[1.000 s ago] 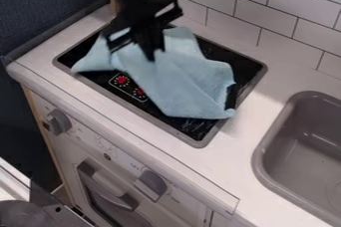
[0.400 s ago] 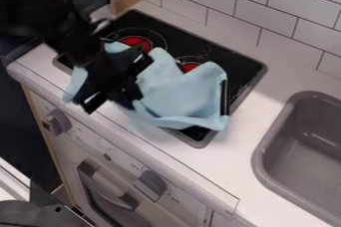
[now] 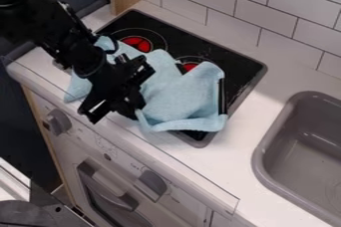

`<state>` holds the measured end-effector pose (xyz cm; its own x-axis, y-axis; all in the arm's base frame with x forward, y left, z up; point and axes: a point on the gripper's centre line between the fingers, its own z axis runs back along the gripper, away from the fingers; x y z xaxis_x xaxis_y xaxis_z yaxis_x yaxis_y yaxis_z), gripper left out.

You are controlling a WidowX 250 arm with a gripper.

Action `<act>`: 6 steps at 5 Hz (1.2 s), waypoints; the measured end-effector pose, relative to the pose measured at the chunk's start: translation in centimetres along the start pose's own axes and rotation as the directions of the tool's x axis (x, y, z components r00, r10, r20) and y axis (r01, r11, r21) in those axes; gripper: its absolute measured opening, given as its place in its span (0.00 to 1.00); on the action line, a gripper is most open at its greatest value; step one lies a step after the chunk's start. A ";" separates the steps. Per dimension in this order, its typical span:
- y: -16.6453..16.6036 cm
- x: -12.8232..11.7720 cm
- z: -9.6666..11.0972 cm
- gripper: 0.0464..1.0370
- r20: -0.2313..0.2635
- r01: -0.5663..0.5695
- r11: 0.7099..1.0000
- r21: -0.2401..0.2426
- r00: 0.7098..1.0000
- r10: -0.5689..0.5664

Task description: Unfold the cloth from top to bottom

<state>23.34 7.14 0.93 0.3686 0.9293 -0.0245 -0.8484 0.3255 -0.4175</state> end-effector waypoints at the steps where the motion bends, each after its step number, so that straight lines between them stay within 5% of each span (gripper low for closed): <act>1: -0.8 0.2 0.6 0.41 -0.023 0.014 0.990 0.142 1.000 -0.011; 3: -3.5 1.2 3.5 0.96 0.010 0.077 0.965 0.252 0.997 -0.082; 6: -7.3 1.5 8.7 0.96 0.070 0.132 0.941 0.313 0.984 -0.161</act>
<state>26.78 7.63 11.81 0.4730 0.8746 0.1067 -0.8684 0.4833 -0.1115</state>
